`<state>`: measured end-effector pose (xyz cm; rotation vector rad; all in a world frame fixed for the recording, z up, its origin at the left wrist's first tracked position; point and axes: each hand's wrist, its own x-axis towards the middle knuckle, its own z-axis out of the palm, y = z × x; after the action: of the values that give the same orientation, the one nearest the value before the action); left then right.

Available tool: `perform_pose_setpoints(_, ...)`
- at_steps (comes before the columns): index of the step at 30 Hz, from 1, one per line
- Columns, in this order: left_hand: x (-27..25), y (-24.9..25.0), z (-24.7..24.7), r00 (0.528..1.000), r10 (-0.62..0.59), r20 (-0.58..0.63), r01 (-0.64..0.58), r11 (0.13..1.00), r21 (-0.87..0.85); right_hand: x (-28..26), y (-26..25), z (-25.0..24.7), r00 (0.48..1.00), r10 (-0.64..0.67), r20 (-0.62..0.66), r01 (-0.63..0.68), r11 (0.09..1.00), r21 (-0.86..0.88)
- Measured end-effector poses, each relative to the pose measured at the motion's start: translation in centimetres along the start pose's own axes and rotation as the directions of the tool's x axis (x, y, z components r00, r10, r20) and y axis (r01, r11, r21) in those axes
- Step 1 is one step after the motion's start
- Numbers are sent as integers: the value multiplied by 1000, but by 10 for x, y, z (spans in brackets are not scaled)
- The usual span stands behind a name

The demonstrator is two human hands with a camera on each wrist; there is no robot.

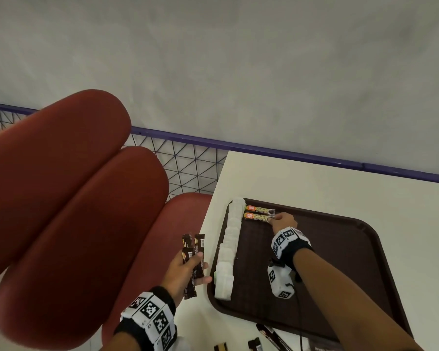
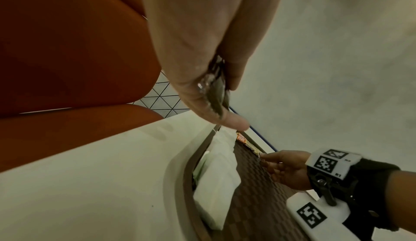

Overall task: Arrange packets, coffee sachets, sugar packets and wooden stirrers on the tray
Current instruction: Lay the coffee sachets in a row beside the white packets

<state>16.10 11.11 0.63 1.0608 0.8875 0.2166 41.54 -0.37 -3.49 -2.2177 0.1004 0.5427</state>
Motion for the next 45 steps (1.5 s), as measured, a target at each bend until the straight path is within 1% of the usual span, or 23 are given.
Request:
perform_pose_setpoints(7, 0, 1, 2, 1000, 9, 13, -10, 999, 37, 4, 1, 7, 999, -21, -28, 19, 997, -71)
perform_pose_setpoints(13, -3, 3, 2, 999, 33, 29, -34, 998, 56, 9, 5, 8, 996, -60, -59, 55, 996, -70)
perform_pose_setpoints(15, -2, 4, 3, 999, 46, 24, -47, 997, 53, 9, 8, 8, 993, -79, -92, 75, 996, -44)
perform_pose_setpoints(17, -3, 4, 6, 998, 52, 20, -53, 997, 54, 2, 9, 7, 981, -138, -134, 138, 990, -7)
perform_pose_setpoints(18, -3, 4, 8, 998, 52, 20, -53, 997, 53, -4, 9, 6, 972, -187, -139, 190, 982, 8)
perform_pose_setpoints(19, -3, 3, 10, 998, 52, 20, -53, 997, 52, -12, 10, 6, 962, -246, -121, 251, 968, 21)
perform_pose_setpoints(21, -4, 1, 15, 998, 51, 22, -52, 998, 47, -34, 11, 8, 934, -356, -2, 356, 934, 44)
perform_pose_setpoints(22, -5, 1, 17, 999, 49, 23, -50, 998, 42, -48, 11, 7, 911, -401, 94, 397, 916, 61)
perform_pose_setpoints(23, -5, 0, 20, 999, 47, 24, -48, 998, 37, -63, 11, 6, 872, -446, 204, 441, 895, 73)
perform_pose_setpoints(24, -6, -1, 23, 999, 48, 23, -49, 998, 31, -78, 11, 4, 813, -493, 310, 498, 865, 69)
perform_pose_setpoints(26, -7, -3, 31, 998, 60, 23, -60, 998, 17, -107, 8, -4, 675, -556, 486, 602, 795, 74)
perform_pose_setpoints(28, -7, -4, 38, 996, 82, 23, -82, 997, 9, -129, 9, -7, 566, -581, 586, 648, 752, 121)
perform_pose_setpoints(29, -7, -5, 42, 995, 95, 25, -95, 995, 4, -135, 10, -6, 532, -587, 610, 656, 741, 142)
perform_pose_setpoints(30, -8, -5, 45, 994, 104, 30, -104, 995, -6, -137, 14, -4, 519, -593, 616, 659, 736, 154)
perform_pose_setpoints(31, -9, -5, 48, 993, 109, 36, -109, 994, -12, -136, 18, -2, 526, -595, 608, 657, 738, 154)
perform_pose_setpoints(34, -12, -4, 52, 991, 122, 56, -124, 992, 27, -135, 25, -5, 595, -578, 558, 585, 788, 193)
perform_pose_setpoints(35, -12, -3, 52, 990, 128, 52, -131, 990, 50, -136, 25, -7, 604, -586, 540, 573, 791, 216)
perform_pose_setpoints(38, -13, -2, 51, 991, 133, -12, -132, 990, 44, -135, 26, -14, 594, -635, 495, 630, 749, 205)
perform_pose_setpoints(40, -15, -1, 48, 993, 110, -40, -110, 994, -5, -131, 26, -19, 592, -666, 455, 705, 701, 109)
perform_pose_setpoints(42, -16, 0, 46, 994, 97, -51, -99, 994, -39, -127, 28, -24, 566, -707, 424, 781, 624, -3)
perform_pose_setpoints(43, -16, 0, 45, 994, 97, -54, -99, 994, -46, -125, 29, -26, 555, -723, 410, 801, 598, -31)
perform_pose_setpoints(45, -17, 0, 45, 994, 97, -53, -100, 993, -59, -121, 32, -29, 554, -738, 386, 812, 581, -56)
